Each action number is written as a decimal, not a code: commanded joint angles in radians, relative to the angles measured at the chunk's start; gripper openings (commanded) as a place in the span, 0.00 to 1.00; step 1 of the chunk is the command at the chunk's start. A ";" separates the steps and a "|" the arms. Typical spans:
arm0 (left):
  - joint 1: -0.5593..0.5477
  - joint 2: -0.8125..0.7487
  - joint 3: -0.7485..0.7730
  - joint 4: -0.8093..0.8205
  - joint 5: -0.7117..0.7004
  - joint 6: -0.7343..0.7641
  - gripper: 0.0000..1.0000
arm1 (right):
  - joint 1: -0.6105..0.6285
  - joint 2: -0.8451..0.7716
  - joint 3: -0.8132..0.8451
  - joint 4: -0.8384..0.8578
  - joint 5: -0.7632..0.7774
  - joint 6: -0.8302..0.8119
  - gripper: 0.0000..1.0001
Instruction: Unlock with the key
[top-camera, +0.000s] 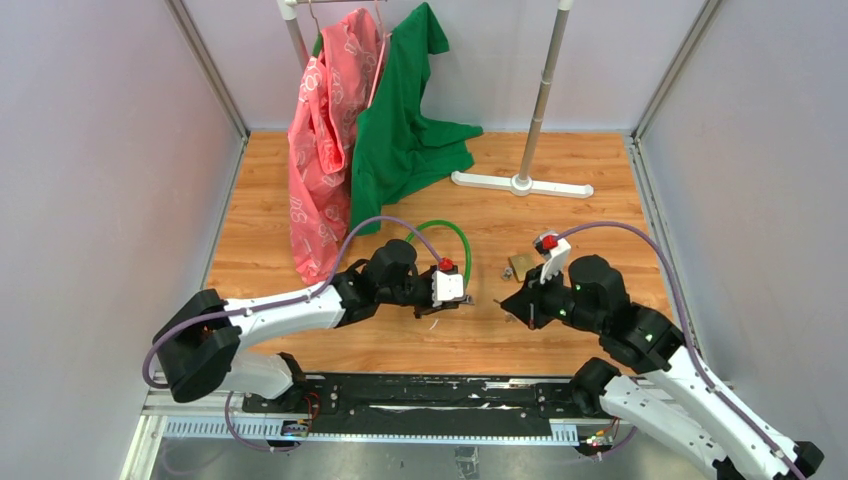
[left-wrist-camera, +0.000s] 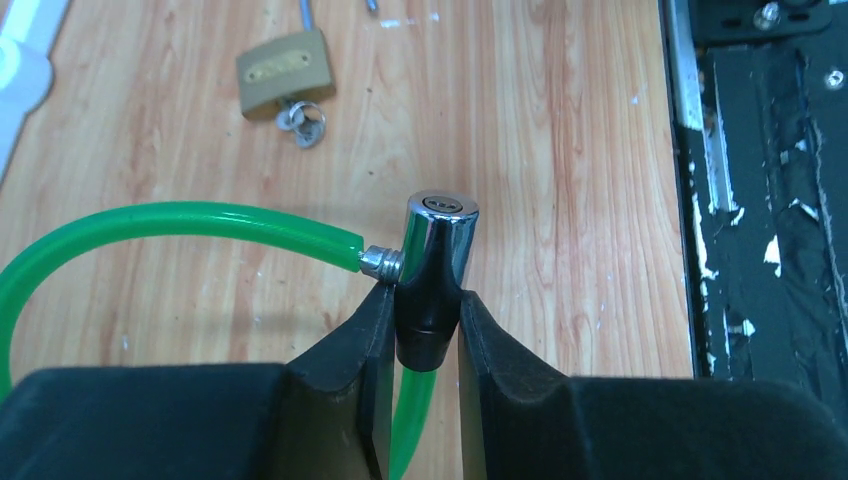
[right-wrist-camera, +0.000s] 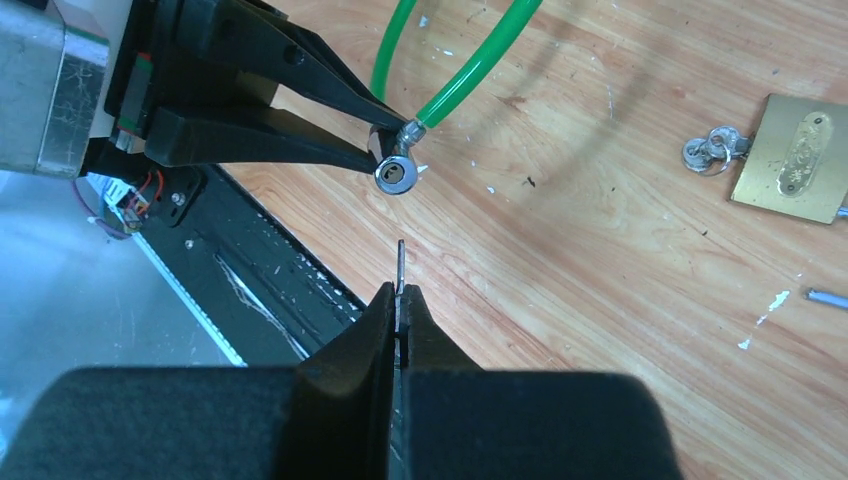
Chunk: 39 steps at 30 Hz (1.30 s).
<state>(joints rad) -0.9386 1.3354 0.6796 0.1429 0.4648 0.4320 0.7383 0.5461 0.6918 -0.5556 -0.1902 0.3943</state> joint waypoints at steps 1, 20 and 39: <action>-0.005 -0.040 -0.007 0.118 0.015 -0.040 0.00 | -0.016 0.007 0.093 -0.117 -0.011 -0.012 0.00; -0.005 -0.140 -0.026 0.196 0.063 -0.086 0.00 | -0.064 0.066 0.159 -0.182 -0.096 -0.009 0.00; -0.004 -0.193 -0.123 0.387 -0.041 -0.117 0.00 | -0.215 0.146 0.142 -0.176 -0.486 0.122 0.00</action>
<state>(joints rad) -0.9394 1.1759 0.5797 0.3748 0.4633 0.3046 0.5404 0.6670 0.8291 -0.7265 -0.5716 0.4618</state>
